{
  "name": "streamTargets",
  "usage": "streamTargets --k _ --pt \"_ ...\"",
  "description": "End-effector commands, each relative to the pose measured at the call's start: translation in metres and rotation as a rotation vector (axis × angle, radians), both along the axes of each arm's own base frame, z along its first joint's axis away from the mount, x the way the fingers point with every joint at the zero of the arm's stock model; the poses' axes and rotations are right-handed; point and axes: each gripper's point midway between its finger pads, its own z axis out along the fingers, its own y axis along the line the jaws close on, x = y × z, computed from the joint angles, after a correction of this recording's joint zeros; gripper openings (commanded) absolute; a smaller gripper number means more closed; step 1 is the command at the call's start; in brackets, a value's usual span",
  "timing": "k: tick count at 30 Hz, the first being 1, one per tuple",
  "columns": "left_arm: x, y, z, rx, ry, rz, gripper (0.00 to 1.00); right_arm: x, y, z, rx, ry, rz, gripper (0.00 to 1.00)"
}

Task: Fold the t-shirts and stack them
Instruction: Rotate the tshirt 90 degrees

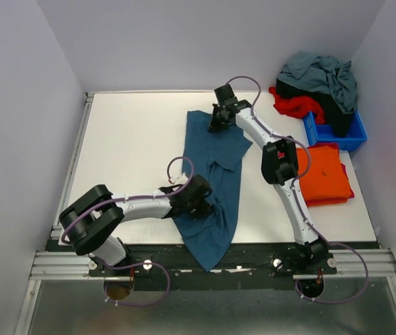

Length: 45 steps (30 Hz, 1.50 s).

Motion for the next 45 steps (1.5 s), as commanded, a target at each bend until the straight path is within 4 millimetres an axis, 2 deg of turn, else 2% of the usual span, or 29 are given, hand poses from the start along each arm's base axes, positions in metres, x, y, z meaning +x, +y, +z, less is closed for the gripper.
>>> streamTargets --k 1,6,8,11,14,18,22,24,27,30,31,37,40,45 --pt "0.011 0.008 0.025 0.046 -0.065 0.056 0.0 0.004 0.032 0.001 0.107 -0.028 0.049 0.01" --pt "0.016 0.048 0.046 0.178 -0.135 0.107 0.05 0.016 0.037 0.026 0.131 -0.117 0.078 0.01" --pt "0.018 0.061 0.055 0.185 -0.156 0.121 0.06 0.019 0.041 0.042 0.148 -0.16 0.107 0.01" --pt "0.031 0.075 0.07 0.183 -0.231 0.107 0.07 0.018 0.04 0.073 0.16 -0.224 0.129 0.01" --pt "0.059 0.079 0.095 0.141 -0.356 0.036 0.06 0.006 0.021 0.095 0.132 -0.27 0.075 0.01" --pt "0.107 0.094 0.117 0.202 -0.501 -0.006 0.03 -0.023 -0.009 0.12 0.126 -0.328 0.017 0.01" --pt "0.149 0.096 0.132 0.266 -0.569 -0.038 0.01 -0.065 -0.036 0.107 0.102 -0.259 -0.025 0.01" --pt "0.165 0.094 0.13 0.287 -0.55 -0.059 0.0 -0.088 -0.047 0.093 0.092 -0.204 -0.045 0.01" --pt "0.182 0.09 0.115 0.275 -0.479 -0.08 0.0 -0.114 -0.064 0.078 0.061 -0.154 -0.072 0.01" --pt "0.194 0.08 0.099 0.239 -0.428 -0.103 0.0 -0.131 -0.075 0.065 0.013 -0.098 -0.069 0.01" --pt "0.197 0.079 0.095 0.243 -0.416 -0.112 0.0 -0.133 -0.082 0.06 -0.022 -0.085 -0.089 0.01" --pt "0.214 0.072 0.064 0.296 -0.343 -0.159 0.0 -0.146 -0.093 0.026 -0.099 0.022 -0.114 0.01" --pt "0.219 0.071 0.047 0.322 -0.297 -0.178 0.0 -0.143 -0.093 0.017 -0.117 0.053 -0.116 0.01" --pt "0.226 0.076 0.029 0.344 -0.255 -0.17 0.0 -0.13 -0.099 0.005 -0.197 0.107 -0.159 0.01"
